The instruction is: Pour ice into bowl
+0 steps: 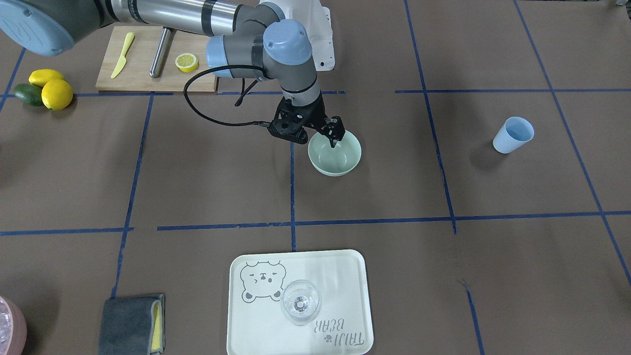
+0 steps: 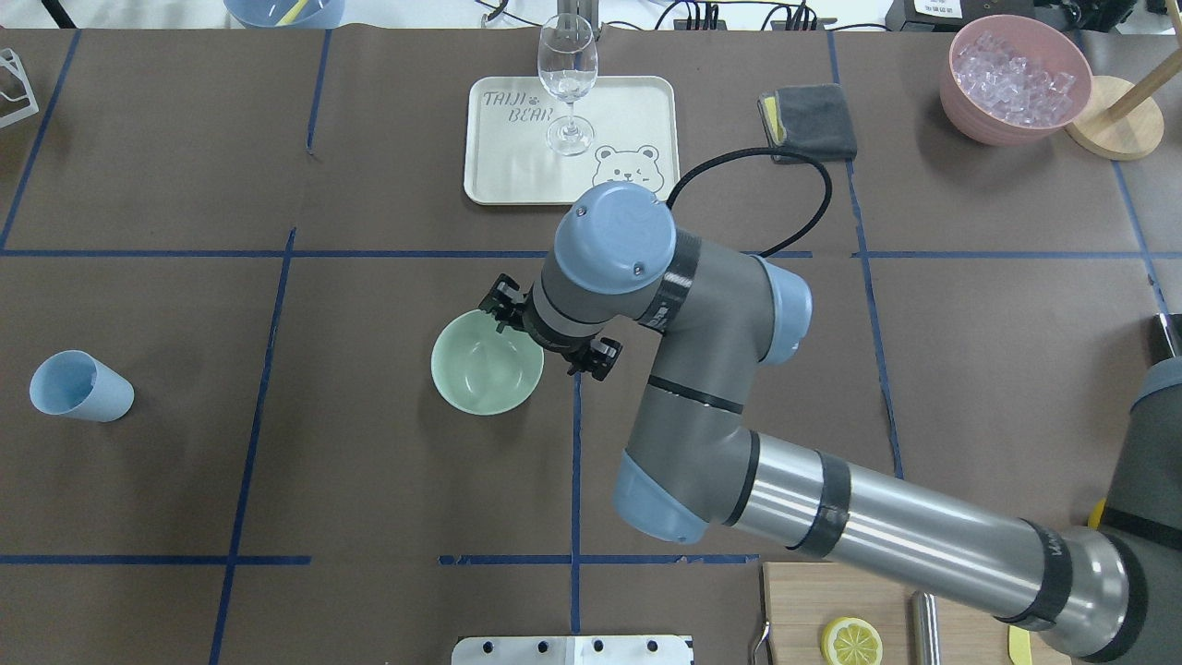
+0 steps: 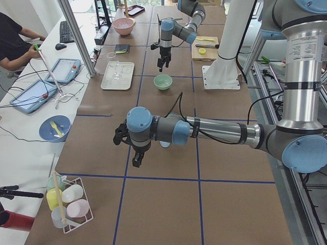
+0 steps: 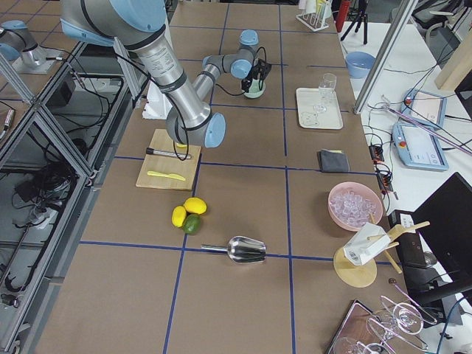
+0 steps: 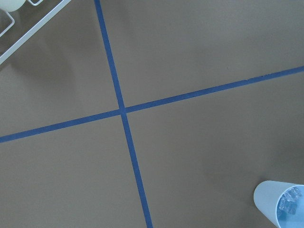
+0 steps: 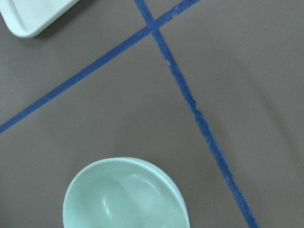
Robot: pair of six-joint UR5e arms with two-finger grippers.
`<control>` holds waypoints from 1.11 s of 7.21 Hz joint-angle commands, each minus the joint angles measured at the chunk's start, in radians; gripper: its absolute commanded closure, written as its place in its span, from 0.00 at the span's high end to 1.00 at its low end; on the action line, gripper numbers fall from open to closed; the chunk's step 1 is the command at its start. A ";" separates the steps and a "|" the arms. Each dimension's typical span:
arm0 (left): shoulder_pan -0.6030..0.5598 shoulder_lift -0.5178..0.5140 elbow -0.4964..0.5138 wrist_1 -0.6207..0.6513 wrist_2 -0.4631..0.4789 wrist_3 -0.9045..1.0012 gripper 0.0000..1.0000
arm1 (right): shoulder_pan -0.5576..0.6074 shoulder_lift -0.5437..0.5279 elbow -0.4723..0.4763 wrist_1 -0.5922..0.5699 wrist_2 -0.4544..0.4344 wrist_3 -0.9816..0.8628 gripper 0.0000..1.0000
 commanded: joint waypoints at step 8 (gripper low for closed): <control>0.817 0.376 -0.244 -1.005 0.774 -1.193 1.00 | 0.237 -0.380 0.299 0.005 0.145 -0.138 1.00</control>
